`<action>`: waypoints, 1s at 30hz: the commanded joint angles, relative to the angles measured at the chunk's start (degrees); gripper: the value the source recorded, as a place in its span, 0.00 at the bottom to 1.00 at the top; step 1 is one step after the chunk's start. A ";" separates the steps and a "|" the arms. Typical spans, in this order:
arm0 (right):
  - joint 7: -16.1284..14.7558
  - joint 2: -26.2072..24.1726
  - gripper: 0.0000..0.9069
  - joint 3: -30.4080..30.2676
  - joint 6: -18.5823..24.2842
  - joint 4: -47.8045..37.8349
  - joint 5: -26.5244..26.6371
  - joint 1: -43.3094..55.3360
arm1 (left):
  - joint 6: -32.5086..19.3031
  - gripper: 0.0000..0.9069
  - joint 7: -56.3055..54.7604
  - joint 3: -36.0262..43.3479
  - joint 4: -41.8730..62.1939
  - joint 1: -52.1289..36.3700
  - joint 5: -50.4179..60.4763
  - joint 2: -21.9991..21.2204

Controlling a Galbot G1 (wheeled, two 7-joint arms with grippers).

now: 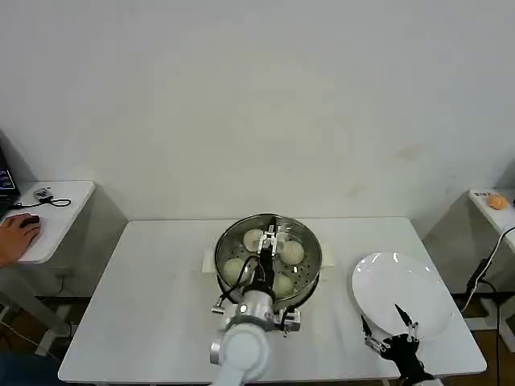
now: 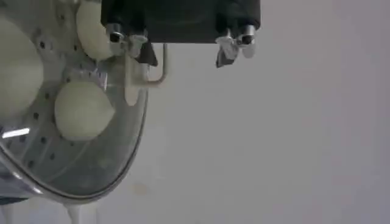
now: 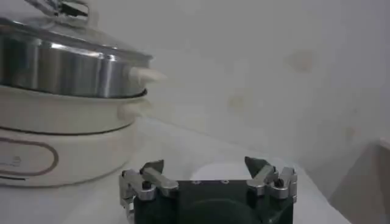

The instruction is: Take steamed baozi put them in steamer then cover it.

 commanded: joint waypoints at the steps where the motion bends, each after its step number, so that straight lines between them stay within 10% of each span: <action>1: 0.04 0.00 1.00 -0.02 0.08 -0.10 0.00 -0.07 | -0.77 1.00 -0.43 -0.08 -6.65 3.92 -1.11 2.55; 13: 0.88 -1.04 1.00 -0.54 0.09 -0.44 1.40 -0.99 | -4.68 1.00 -12.00 -15.67 -18.58 19.34 -29.95 13.39; 22: 2.82 -3.83 1.00 -0.69 -0.26 2.33 6.02 -3.43 | -20.22 1.00 -27.27 -39.75 -4.24 20.97 -105.03 17.65; 30: 2.82 -5.26 1.00 -0.48 -0.87 3.95 7.15 -5.49 | -22.63 1.00 -27.57 -43.63 -3.51 28.75 -114.06 16.79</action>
